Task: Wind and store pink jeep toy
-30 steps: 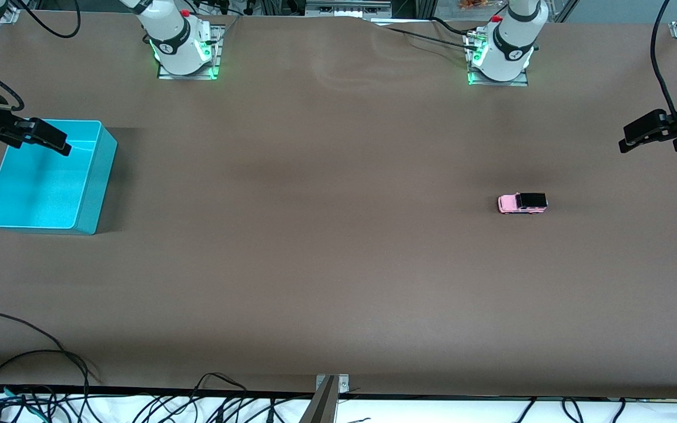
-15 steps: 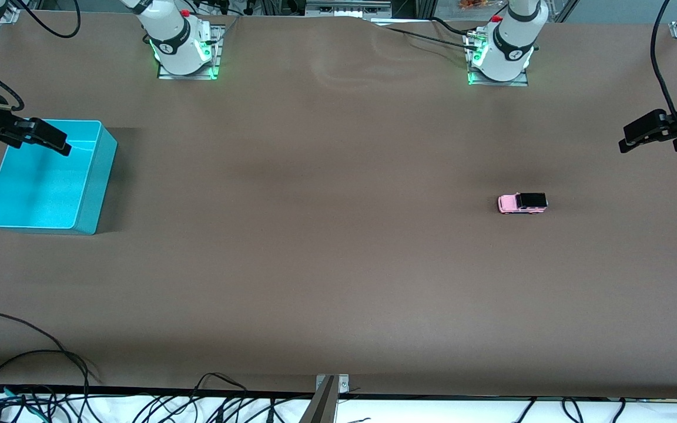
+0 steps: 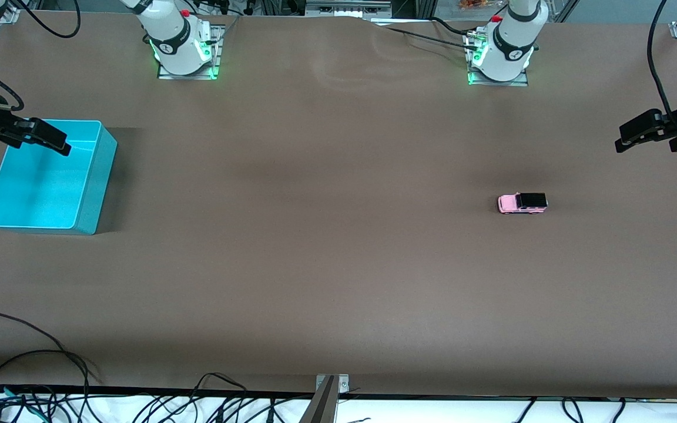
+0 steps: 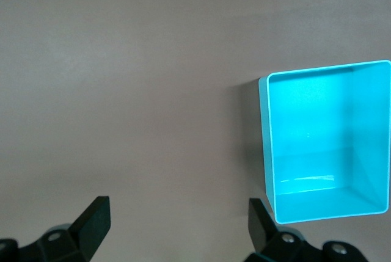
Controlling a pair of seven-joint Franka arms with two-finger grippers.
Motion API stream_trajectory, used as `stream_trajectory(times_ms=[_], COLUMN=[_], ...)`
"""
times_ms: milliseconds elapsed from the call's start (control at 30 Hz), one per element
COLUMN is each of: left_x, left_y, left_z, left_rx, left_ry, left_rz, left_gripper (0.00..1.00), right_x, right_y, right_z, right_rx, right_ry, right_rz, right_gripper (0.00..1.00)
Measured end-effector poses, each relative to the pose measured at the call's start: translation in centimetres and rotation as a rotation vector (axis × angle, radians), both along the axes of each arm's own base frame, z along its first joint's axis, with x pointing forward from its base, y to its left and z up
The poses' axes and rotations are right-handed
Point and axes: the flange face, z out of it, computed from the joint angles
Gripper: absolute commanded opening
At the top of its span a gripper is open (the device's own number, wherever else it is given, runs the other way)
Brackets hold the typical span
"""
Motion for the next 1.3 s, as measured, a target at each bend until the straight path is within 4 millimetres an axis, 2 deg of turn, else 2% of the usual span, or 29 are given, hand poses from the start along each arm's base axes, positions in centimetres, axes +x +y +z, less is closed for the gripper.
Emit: stream_trajectory(times_ms=[267,667,1300], left_x=[0.0,0.4,0.2], left_y=[0.1,0.3,0.7], left_z=[-0.1,-1.2,-1.4], left_rx=[0.0,-0.001,-0.001], left_ry=[0.005,0.027,0.046], left_rz=[0.003,0.004,0.013], left_gripper=[1.0,1.0,1.0], right_x=[0.0,0.0,0.0], right_y=[0.0,0.0,0.0], right_z=[0.0,0.0,0.0], right_rx=[0.0,0.0,0.0], right_ry=[0.0,0.0,0.0], right_rz=[0.0,0.0,0.0], right_gripper=[1.0,1.0,1.0])
